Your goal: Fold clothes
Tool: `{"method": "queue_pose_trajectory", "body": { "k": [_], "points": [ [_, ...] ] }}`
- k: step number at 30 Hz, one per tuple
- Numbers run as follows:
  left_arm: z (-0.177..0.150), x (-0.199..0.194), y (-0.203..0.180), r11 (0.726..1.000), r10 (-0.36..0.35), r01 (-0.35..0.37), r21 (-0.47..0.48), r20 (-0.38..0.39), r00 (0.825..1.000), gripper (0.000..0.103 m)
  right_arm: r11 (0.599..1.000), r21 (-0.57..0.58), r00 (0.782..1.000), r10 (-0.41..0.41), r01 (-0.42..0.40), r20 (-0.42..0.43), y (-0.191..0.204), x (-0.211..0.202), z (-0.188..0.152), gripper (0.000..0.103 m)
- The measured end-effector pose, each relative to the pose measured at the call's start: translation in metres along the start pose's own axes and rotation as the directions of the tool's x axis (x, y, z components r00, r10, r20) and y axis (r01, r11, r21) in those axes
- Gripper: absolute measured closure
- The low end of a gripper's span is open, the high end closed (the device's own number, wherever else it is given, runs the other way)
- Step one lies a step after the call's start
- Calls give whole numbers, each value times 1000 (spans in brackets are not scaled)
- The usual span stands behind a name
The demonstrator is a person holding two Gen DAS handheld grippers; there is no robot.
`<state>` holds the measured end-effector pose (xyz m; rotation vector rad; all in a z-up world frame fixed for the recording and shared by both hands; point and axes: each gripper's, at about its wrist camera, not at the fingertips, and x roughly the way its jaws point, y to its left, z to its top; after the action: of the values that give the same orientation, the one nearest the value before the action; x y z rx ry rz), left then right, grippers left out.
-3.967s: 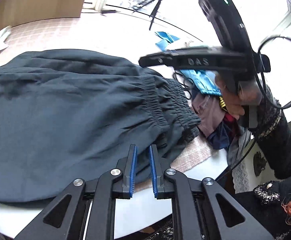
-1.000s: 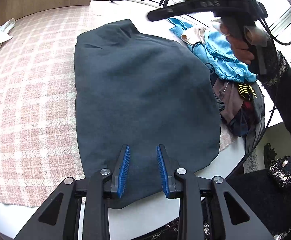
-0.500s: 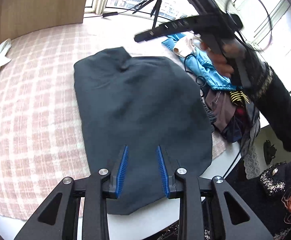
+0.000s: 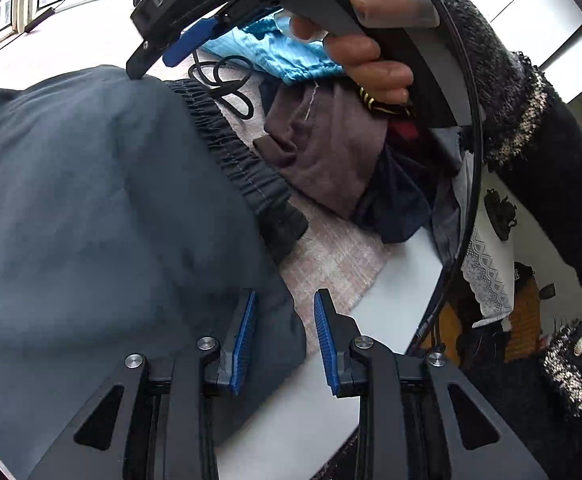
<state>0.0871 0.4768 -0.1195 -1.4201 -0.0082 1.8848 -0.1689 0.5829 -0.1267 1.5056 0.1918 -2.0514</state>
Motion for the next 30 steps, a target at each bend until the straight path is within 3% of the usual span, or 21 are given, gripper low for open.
{"method": "queue_pose_trajectory", "body": {
  "k": [3,7,10,12,15,19,21,25,27,30],
  "points": [
    [0,-46,21,993,50,-42,-110,72,996,73,999,34,999,-6,4,44,-5,-26,-18,49],
    [-9,-105,68,951,189,-143,-275,148,971,69,993,99,998,56,-59,32,-2,-25,-50,49],
    [-19,-125,96,915,267,-210,-344,127,955,69,983,148,994,103,-106,26,0,-25,-73,54],
    [-18,-128,108,909,281,-228,-350,109,954,69,974,180,991,134,-136,24,1,-25,-89,73],
    [-11,-126,109,921,268,-224,-318,102,958,69,957,229,983,181,-181,22,3,-24,-113,73],
    [0,-114,107,935,239,-205,-288,90,967,68,960,229,986,166,-162,4,12,-10,-118,73],
    [2,-109,106,940,233,-204,-273,79,969,68,966,209,988,157,-154,-1,18,-6,-115,82],
    [3,-107,105,946,222,-199,-257,62,973,68,974,169,988,156,-150,-20,28,-6,-112,82],
    [2,-107,105,948,214,-193,-252,60,975,68,973,164,986,167,-162,-18,27,-11,-111,96],
    [2,-107,102,954,206,-188,-233,56,977,68,968,185,985,175,-171,-4,21,-21,-113,99]
  ]
}}
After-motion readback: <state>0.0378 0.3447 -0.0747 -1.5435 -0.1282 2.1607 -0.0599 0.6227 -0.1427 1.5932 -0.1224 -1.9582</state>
